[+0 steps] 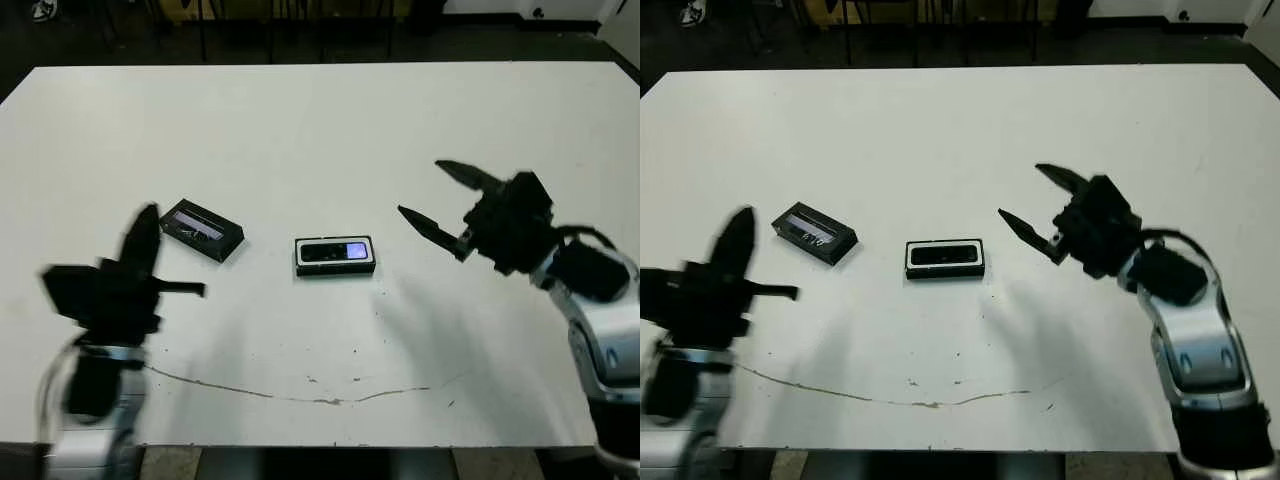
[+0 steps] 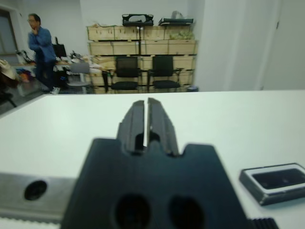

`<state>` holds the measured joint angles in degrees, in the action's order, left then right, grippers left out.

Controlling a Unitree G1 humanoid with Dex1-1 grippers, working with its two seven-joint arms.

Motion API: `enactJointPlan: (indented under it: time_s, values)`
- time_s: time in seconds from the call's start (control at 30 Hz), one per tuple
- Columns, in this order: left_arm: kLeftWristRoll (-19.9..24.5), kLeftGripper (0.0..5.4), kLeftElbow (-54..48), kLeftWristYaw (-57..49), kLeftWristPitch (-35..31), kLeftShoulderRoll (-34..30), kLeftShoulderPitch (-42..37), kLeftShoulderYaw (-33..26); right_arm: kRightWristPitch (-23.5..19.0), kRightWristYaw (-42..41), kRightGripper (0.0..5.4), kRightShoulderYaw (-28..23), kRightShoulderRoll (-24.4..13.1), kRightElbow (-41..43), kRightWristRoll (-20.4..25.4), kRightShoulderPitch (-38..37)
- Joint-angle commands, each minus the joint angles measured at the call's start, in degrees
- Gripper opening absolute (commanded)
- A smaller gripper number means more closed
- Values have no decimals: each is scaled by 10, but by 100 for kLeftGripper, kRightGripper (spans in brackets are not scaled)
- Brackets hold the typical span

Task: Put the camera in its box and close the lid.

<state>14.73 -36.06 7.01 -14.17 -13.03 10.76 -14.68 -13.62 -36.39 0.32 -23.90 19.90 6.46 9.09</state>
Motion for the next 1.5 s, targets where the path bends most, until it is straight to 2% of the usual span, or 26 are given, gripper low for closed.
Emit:
enactJointPlan:
  time_s: [0.03,0.2,0.3,0.37,0.47,0.7,0.83,1.13,1.37,1.5]
  values:
    - [39,0,2,22,-79,-70,-36,-59,9,15,196,3,0,9,-1,-18]
    - [85,0,30,48,-236,-181,-102,-108,12,23,103,8,-7,15,-4,-24]
    - [92,0,64,75,-323,-247,-145,-90,2,27,47,9,-12,22,-5,-21]
    - [92,0,84,86,-367,-268,-173,-63,-3,27,10,10,-17,24,-7,-17]
    - [88,0,142,123,-383,-286,-212,-17,-11,27,1,9,-23,27,-4,-10]
    - [-11,0,242,239,-368,-389,-301,176,-26,45,1,3,-21,42,-1,-4]
    - [-53,0,299,307,-352,-407,-348,251,-28,45,1,2,-25,45,2,0]
    - [-96,0,369,407,-350,-414,-383,309,-42,43,1,1,-31,48,3,7]
    - [-119,0,407,429,-352,-405,-384,325,-47,44,1,2,-34,47,9,8]
    - [-138,0,442,415,-353,-377,-396,333,-51,45,1,4,-35,50,7,9]
